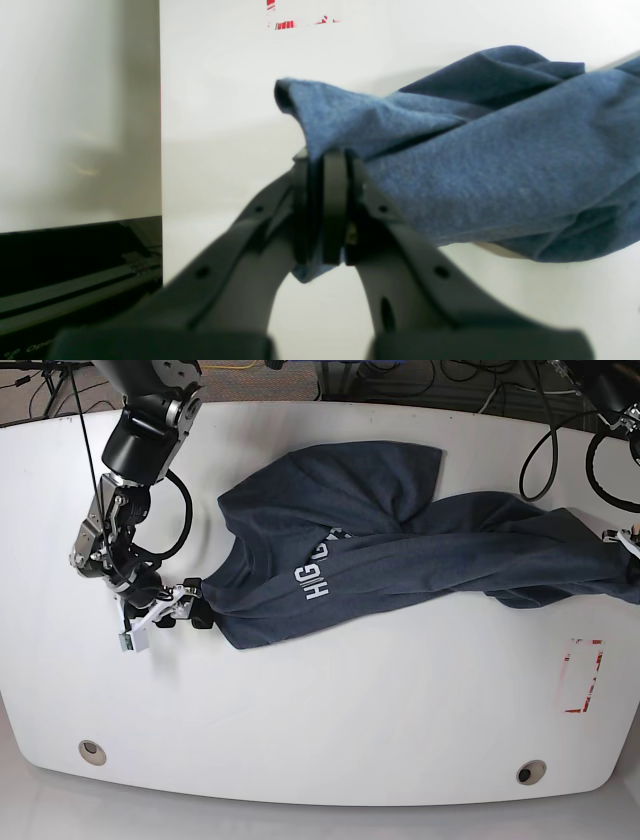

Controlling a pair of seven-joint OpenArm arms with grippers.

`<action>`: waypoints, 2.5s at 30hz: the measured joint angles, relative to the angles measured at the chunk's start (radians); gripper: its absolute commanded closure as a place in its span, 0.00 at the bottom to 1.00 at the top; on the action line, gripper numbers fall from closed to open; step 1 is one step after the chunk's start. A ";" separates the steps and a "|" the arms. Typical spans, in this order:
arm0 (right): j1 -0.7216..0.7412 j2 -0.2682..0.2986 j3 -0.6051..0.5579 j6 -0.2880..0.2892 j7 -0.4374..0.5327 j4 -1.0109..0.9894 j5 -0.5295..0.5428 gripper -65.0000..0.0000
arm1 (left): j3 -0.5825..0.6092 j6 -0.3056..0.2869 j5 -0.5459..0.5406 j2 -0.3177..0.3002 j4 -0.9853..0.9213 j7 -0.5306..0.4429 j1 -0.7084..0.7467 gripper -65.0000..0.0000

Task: Fold the T-shirt properly
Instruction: 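Pull the grasped shirt edge with the right gripper away from the left, then lift the shirt with both grippers and swing it across the table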

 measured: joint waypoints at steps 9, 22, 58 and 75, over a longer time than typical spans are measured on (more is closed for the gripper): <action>0.020 0.000 -0.025 -0.001 0.063 -0.130 0.005 0.25 | 0.000 0.000 0.000 0.000 0.000 0.000 -0.003 1.00; 0.001 -0.048 -0.130 0.007 0.098 -0.126 0.032 0.25 | 0.000 0.000 0.000 0.000 0.000 0.000 -0.005 1.00; -0.187 -0.023 -0.132 0.004 -0.141 0.358 0.005 0.98 | 0.094 0.112 0.012 -0.001 0.012 -0.003 -0.051 1.00; -0.131 0.192 -0.139 0.003 -0.161 0.459 0.008 0.98 | 0.240 0.186 0.003 0.082 0.093 -0.032 -0.262 1.00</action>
